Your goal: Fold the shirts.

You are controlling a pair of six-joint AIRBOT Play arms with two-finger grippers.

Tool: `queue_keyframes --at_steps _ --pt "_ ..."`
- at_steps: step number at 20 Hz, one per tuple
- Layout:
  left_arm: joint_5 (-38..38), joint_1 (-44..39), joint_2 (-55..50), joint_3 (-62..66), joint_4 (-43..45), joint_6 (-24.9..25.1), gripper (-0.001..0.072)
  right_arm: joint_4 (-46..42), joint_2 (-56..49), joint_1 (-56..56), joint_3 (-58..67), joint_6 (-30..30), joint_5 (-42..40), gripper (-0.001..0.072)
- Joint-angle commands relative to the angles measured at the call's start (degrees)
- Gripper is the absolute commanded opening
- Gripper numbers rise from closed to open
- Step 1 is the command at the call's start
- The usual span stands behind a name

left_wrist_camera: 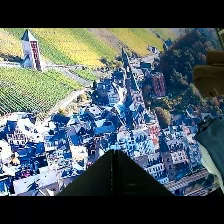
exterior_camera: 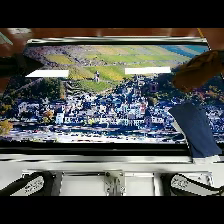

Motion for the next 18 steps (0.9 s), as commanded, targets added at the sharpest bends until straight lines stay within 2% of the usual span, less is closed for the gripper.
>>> queue_keyframes --at_steps 1,4,7,8,10,14,18 --pt "0.00 -0.15 0.00 -0.02 -0.02 -0.26 0.0035 -20.41 -0.63 -0.22 4.24 3.52 14.53 0.0075" --pt "0.07 -1.27 0.00 -0.02 0.00 -0.22 0.0036 -41.68 -0.63 -0.26 11.87 11.10 33.09 0.0075" --pt "0.76 -2.99 0.00 -0.02 0.00 -0.20 0.0036 -46.82 0.55 -1.73 12.72 20.17 41.11 0.0076" --pt "0.70 -3.54 0.00 -0.02 0.00 -0.17 0.0036 -50.86 0.48 -1.77 12.72 21.14 45.77 0.0076" --pt "0.70 -4.17 0.00 -0.02 0.02 0.04 0.0036 -59.87 0.50 -1.81 12.22 24.96 49.83 0.0076" --pt "0.68 -4.17 0.00 -0.02 0.04 0.07 0.0036 -64.06 0.50 -4.17 7.23 29.07 56.19 0.0076" --pt "0.68 -4.17 0.00 -0.02 0.02 0.07 0.0036 -69.29 3.61 -10.03 -4.87 30.88 62.34 0.0076"
